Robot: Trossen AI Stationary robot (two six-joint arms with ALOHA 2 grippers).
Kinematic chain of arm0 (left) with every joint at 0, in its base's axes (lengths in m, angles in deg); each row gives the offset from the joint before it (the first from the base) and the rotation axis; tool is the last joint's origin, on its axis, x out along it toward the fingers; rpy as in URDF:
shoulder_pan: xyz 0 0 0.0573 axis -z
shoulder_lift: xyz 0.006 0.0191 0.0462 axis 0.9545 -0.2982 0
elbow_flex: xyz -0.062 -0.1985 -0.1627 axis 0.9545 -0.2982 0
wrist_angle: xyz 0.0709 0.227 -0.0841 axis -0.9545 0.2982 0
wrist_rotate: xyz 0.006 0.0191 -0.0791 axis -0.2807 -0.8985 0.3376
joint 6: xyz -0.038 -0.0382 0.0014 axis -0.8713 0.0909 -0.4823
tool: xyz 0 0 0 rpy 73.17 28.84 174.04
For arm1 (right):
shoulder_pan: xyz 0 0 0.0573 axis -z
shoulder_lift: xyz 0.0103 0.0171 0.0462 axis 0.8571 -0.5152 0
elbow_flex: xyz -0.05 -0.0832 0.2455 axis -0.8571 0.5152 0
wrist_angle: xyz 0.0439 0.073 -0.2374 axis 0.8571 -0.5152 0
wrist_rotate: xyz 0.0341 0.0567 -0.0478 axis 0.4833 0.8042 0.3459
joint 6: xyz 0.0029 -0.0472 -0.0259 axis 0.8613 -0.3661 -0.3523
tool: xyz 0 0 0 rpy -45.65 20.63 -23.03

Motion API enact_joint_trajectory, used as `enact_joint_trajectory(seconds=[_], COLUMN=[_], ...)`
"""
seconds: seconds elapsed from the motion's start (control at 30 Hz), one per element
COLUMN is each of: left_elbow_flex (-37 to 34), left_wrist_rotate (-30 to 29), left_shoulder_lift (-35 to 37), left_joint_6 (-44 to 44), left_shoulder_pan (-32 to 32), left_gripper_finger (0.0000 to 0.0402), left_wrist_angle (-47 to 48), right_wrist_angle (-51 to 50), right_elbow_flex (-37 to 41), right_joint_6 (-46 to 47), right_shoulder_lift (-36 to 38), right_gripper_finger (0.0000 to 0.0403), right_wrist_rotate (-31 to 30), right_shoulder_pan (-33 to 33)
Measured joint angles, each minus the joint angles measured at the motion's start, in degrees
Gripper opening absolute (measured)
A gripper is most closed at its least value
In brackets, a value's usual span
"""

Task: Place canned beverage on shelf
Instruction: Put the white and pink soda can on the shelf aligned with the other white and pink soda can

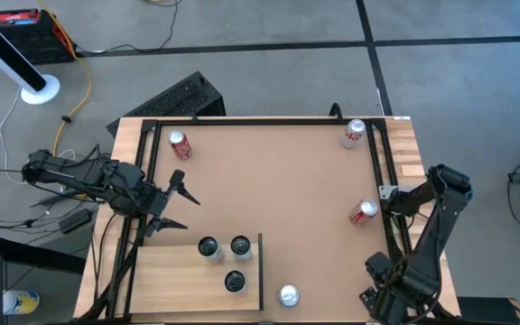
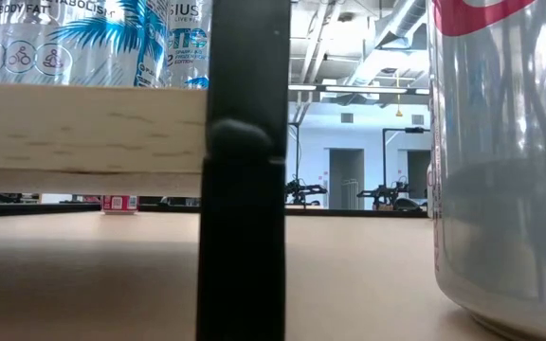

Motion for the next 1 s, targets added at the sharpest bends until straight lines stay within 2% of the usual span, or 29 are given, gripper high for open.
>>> enact_joint_trajectory(seconds=[0.4, 0.53, 0.73, 1.0], left_elbow_flex=[0.00, 0.00, 0.00, 0.00], left_wrist_rotate=[0.00, 0.00, -0.02, -0.02], left_shoulder_lift=[0.00, -0.01, -0.17, -0.15], left_joint_6=[0.01, 0.01, -0.04, -0.17], left_shoulder_pan=[0.00, 0.00, 0.00, 0.00], left_gripper_finger=[0.0330, 0.0330, 0.0330, 0.0330], left_wrist_angle=[-0.09, -0.09, -0.13, -0.16], right_wrist_angle=[4.05, 3.06, 2.57, 1.24], right_elbow_flex=[1.63, 1.63, 1.61, 1.40], right_joint_6=[-3.40, -6.66, -13.26, -22.78], right_shoulder_lift=[0.00, -0.01, 0.00, 0.00], right_gripper_finger=[0.0386, 0.0360, 0.0279, 0.0277], right_wrist_rotate=[1.67, 1.67, 2.51, 3.01], right_shoulder_pan=[0.10, 0.39, 3.01, 7.17])
